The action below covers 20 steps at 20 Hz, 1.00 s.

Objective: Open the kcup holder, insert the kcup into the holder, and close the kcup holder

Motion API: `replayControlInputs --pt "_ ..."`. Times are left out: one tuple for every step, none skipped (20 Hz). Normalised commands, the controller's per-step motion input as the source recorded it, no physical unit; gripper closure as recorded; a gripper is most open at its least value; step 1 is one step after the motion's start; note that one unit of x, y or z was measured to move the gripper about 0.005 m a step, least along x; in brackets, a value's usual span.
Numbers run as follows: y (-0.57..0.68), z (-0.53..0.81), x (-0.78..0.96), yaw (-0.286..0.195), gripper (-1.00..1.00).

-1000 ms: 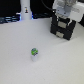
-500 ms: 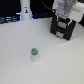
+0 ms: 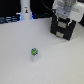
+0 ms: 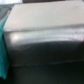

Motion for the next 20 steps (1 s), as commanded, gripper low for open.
replayControlInputs --pt "-0.41 0.05 0.46 0.004 1.00" --pt "-0.18 0.01 0.48 -0.015 1.00" --pt "-0.19 0.18 0.94 -0.063 1.00" --pt "-0.20 0.17 0.93 -0.055 1.00" --pt "-0.18 0.15 0.91 -0.048 1.00" --pt "-0.21 0.18 0.95 -0.058 1.00" --pt "-0.20 0.18 0.95 -0.066 1.00" --pt "-0.20 0.18 0.95 -0.066 1.00" --pt "-0.21 0.16 0.94 -0.062 1.00" --pt "-0.18 0.17 0.96 -0.066 1.00" --pt "-0.22 0.14 0.95 -0.067 1.00" --pt "-0.23 0.13 0.95 -0.070 1.00" --pt "-0.25 0.13 0.95 -0.071 1.00" --pt "-0.26 0.14 0.95 -0.072 1.00" --pt "-0.26 0.15 0.95 -0.073 1.00" --pt "-0.26 0.16 0.95 -0.075 1.00" --pt "-0.27 0.17 0.95 -0.078 1.00" --pt "-0.27 0.17 0.95 -0.080 1.00" --pt "-0.26 0.16 0.95 -0.080 1.00" --pt "-0.26 0.18 0.95 -0.079 1.00"
